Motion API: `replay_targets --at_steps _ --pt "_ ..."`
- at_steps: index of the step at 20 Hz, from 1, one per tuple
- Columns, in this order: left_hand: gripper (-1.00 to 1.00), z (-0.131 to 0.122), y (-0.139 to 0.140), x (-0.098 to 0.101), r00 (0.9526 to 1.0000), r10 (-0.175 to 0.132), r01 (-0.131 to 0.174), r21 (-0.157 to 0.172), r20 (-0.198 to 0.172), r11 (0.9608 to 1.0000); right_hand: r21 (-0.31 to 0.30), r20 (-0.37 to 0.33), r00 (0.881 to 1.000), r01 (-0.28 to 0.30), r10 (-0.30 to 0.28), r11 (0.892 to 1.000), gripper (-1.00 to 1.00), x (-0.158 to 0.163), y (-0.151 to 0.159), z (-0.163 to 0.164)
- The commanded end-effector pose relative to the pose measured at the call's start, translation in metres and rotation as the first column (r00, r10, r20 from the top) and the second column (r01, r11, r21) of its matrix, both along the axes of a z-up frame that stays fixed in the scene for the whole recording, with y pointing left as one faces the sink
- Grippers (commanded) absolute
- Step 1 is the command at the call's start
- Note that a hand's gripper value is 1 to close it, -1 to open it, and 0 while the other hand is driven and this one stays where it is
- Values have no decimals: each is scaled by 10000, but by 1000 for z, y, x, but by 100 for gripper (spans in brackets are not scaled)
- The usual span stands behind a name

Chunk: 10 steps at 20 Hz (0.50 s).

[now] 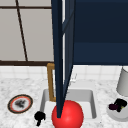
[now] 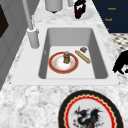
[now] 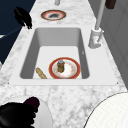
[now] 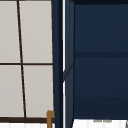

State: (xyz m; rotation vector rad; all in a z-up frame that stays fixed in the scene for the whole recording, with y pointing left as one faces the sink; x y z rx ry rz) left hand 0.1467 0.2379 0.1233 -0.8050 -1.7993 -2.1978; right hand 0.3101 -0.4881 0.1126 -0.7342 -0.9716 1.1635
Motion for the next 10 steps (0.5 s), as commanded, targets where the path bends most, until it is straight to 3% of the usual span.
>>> replay_targets --at_steps 1,10 --pt "0 0 0 0 10000 0 0 0 0 10000 -240 410 9989 224 -214 9995 100 2 11 20" --pt "0 0 0 0 10000 0 0 0 0 10000 -1573 609 9981 122 -26 9875 100 -5 25 59"
